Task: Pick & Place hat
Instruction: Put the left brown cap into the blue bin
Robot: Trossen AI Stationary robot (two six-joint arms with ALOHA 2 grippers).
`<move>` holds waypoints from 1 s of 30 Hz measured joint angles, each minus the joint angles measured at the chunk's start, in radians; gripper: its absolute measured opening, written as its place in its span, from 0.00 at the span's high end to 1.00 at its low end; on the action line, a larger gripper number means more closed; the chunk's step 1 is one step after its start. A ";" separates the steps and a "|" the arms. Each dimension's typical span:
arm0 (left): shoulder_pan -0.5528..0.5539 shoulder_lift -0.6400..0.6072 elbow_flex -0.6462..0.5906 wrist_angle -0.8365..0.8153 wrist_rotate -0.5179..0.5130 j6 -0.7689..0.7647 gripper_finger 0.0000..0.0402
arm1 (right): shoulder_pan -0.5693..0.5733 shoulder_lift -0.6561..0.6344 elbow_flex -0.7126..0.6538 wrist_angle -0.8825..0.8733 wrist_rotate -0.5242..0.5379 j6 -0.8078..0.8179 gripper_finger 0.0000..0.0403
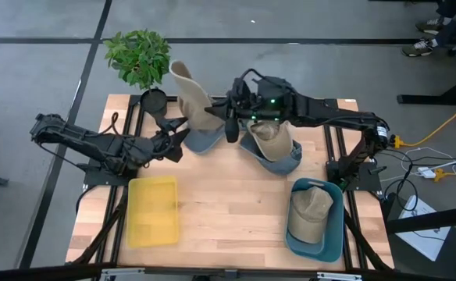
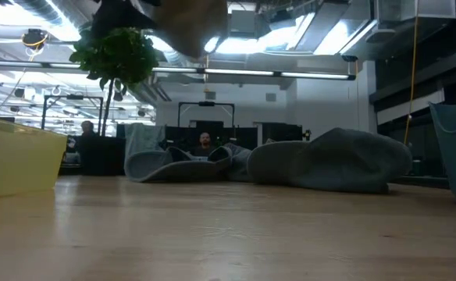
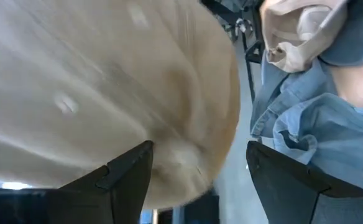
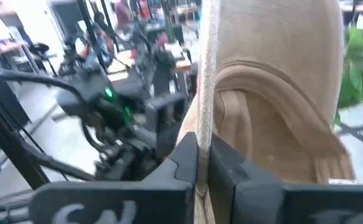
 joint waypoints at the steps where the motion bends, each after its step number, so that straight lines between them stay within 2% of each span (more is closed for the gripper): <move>1: 0.003 0.000 0.000 0.015 0.000 -0.003 0.36 | -0.002 -0.009 0.000 0.011 0.000 0.000 0.94; 4: 0.016 0.000 0.000 0.083 0.000 0.011 0.36 | -0.012 -0.022 0.000 0.037 -0.003 0.016 0.93; 11: 0.049 0.000 0.000 0.288 0.009 0.152 0.39 | -0.018 -0.030 0.000 0.035 -0.036 0.058 0.96; 16: 0.051 0.000 0.000 0.359 0.095 0.183 0.40 | -0.019 -0.030 0.000 0.043 -0.038 0.077 0.93; 21: 0.050 0.002 0.000 0.371 0.158 0.183 0.42 | -0.020 -0.030 0.000 0.067 -0.038 0.078 0.96; 25: 0.050 0.013 0.000 0.387 0.160 0.184 0.47 | -0.023 -0.030 0.000 0.072 -0.038 0.075 0.96; 30: 0.050 0.022 0.000 0.387 0.125 0.192 0.60 | -0.030 -0.030 0.000 0.072 -0.029 0.094 0.93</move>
